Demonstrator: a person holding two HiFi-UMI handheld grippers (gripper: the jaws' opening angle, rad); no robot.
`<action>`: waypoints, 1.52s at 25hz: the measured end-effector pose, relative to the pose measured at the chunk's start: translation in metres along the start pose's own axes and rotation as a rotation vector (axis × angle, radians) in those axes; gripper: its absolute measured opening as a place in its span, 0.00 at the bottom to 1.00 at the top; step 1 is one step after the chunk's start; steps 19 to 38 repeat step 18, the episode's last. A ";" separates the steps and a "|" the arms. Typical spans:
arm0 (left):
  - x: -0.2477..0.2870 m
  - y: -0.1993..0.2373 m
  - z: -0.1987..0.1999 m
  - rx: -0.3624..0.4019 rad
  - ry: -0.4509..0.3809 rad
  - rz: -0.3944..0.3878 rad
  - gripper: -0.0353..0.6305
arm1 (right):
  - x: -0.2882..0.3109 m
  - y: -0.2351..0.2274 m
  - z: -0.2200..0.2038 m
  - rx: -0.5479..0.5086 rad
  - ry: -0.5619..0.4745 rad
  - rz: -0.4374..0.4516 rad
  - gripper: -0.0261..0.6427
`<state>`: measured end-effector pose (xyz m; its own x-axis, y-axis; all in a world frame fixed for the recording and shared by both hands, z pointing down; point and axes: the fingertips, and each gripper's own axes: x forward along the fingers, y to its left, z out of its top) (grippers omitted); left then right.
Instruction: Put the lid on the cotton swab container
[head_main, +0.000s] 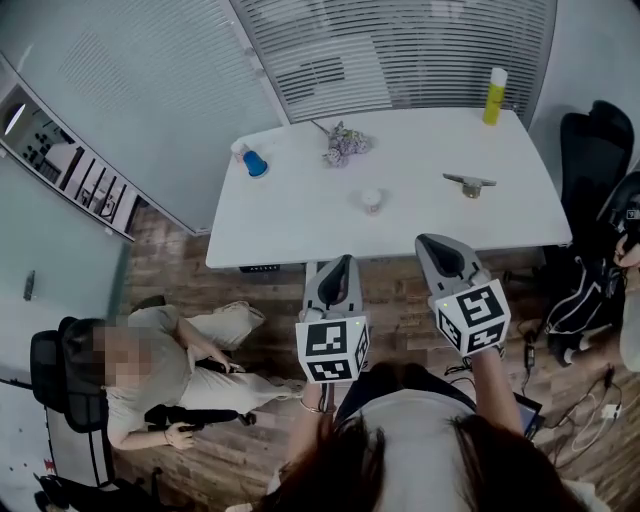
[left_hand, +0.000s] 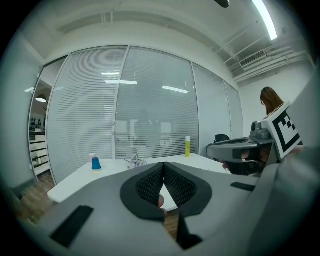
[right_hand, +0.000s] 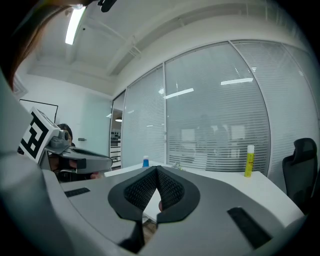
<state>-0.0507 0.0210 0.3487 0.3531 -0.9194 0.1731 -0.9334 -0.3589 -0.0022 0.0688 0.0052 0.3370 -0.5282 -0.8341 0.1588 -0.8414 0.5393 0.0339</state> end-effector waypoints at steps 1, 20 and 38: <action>0.001 -0.001 -0.001 -0.001 0.002 0.000 0.08 | 0.000 -0.001 -0.001 0.001 0.000 0.001 0.08; 0.013 0.000 -0.006 0.002 0.025 -0.016 0.08 | 0.009 -0.006 -0.006 0.014 0.007 0.002 0.08; 0.013 0.000 -0.006 0.002 0.025 -0.016 0.08 | 0.009 -0.006 -0.006 0.014 0.007 0.002 0.08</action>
